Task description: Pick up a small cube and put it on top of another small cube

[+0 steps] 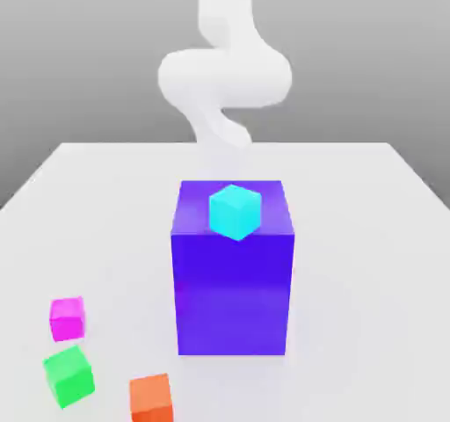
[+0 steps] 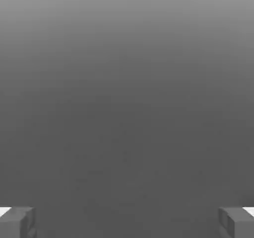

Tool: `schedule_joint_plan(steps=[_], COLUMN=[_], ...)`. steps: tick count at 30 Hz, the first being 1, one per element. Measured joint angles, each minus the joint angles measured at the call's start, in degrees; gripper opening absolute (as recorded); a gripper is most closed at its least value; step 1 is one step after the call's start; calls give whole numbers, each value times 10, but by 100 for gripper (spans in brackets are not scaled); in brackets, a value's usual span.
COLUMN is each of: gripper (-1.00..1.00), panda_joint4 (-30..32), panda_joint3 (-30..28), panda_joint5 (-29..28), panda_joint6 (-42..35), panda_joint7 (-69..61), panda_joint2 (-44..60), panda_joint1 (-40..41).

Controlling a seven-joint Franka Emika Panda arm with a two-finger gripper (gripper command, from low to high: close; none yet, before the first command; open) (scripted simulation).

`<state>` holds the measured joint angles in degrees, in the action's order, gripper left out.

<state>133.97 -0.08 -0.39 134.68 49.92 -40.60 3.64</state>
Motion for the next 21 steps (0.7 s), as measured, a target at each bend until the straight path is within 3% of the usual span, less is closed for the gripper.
schedule_joint_plan(steps=[14,21], gripper=[0,0], panda_joint4=[123,184], panda_joint3=[-48,-88], panda_joint5=[-24,16], panda_joint6=[163,243], panda_joint7=[231,309], panda_joint2=[294,440], panda_joint1=[168,237])
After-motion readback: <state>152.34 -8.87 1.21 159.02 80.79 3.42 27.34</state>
